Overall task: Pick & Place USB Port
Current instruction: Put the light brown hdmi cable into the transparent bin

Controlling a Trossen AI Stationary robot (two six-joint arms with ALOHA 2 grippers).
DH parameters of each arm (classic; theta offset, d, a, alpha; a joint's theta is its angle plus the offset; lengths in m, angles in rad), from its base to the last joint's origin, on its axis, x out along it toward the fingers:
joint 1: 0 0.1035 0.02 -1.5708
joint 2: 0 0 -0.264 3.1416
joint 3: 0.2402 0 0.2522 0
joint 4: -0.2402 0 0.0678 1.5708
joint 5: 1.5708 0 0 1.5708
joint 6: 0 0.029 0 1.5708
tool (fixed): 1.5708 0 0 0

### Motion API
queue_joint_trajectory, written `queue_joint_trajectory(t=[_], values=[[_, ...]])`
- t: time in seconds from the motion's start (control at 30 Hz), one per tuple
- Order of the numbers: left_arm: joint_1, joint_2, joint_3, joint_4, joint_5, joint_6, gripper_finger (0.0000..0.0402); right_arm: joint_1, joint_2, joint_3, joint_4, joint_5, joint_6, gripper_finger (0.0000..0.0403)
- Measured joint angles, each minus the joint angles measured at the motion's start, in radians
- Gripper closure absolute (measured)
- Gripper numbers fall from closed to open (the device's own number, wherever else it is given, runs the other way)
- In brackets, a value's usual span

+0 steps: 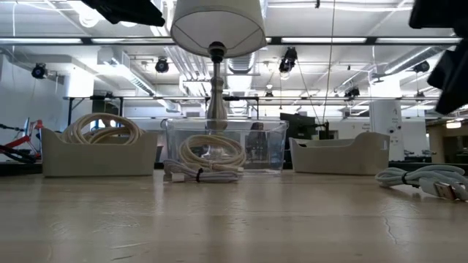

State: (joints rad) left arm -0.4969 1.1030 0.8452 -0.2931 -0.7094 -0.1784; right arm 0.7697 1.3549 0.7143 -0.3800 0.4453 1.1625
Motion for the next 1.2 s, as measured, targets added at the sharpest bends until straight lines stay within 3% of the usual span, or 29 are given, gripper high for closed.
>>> queue_joint_trajectory(t=[0.27,0.57,0.9,1.2], values=[[0.000,0.000,0.000,0.001,0.000,-0.015,0.0250,0.062,0.037,0.000,-0.030,-0.006,0.262,0.0270],[0.000,0.000,0.000,0.001,0.001,-0.018,0.0250,0.110,0.079,0.000,-0.114,-0.105,0.613,0.0275],[0.000,0.000,0.000,0.001,0.001,-0.020,0.0250,0.107,0.121,0.000,-0.123,-0.106,0.678,0.0274],[0.000,0.000,0.000,0.001,0.001,-0.020,0.0250,0.107,0.169,0.000,-0.009,-0.113,0.661,0.0279]])
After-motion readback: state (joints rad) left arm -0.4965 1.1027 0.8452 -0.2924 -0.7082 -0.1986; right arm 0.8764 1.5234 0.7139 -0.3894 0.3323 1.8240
